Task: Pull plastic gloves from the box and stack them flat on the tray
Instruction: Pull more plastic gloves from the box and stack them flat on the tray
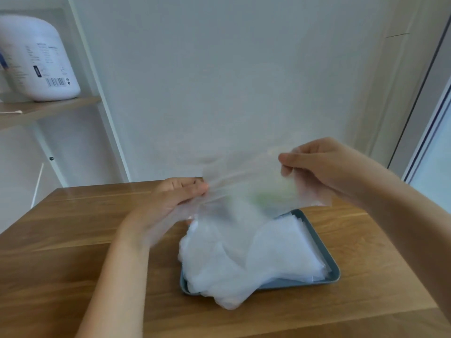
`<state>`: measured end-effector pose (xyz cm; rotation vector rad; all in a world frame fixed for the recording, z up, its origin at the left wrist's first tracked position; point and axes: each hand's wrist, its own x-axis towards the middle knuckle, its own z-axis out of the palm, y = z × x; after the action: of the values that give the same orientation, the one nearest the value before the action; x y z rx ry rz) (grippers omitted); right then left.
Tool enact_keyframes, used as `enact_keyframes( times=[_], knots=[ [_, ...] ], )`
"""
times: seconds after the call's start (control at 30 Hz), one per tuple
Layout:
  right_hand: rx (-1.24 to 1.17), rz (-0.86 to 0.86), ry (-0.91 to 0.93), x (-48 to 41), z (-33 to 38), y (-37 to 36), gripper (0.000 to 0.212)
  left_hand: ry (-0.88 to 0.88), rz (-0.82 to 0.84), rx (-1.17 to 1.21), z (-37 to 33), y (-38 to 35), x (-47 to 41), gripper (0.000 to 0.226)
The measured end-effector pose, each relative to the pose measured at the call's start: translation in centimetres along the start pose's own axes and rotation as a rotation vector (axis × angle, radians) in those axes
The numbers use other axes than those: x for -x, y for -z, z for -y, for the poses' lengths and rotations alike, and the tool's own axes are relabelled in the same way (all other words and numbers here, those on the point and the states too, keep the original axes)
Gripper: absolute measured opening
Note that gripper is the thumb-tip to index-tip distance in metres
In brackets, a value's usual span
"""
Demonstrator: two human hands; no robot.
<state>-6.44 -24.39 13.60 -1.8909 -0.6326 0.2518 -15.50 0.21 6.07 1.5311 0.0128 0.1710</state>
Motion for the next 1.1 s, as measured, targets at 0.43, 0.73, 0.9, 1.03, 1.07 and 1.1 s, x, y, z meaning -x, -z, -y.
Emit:
enact_keyframes(
  times=[0.43, 0.73, 0.9, 1.03, 1.07, 1.1],
  knots=[
    [0.745, -0.007, -0.086, -0.1, -12.6, -3.7, 0.027, 0.402, -0.136, -0.944, 3.6, 0.4, -2.2, 0.026],
    [0.809, -0.113, -0.069, -0.1, -14.1, -4.7, 0.03, -0.254, 0.004, -1.009, 5.1, -8.8, -2.3, 0.009],
    [0.929, -0.217, 0.085, 0.8, -13.8, -4.6, 0.03, 0.002, 0.263, -1.239, 7.5, -9.8, -2.1, 0.056],
    [0.795, 0.007, 0.402, 0.6, -13.3, -5.0, 0.054, 0.094, 0.307, -1.188, 8.2, -9.4, -2.5, 0.063],
    [0.753, 0.142, 0.378, 0.7, -13.3, -5.0, 0.061, 0.091, 0.308, -1.171, 8.2, -9.4, -2.5, 0.058],
    [0.736, 0.265, 0.34, 0.7, -13.6, -5.1, 0.063, 0.078, 0.31, -1.147, 8.4, -9.3, -2.6, 0.053]
  ],
)
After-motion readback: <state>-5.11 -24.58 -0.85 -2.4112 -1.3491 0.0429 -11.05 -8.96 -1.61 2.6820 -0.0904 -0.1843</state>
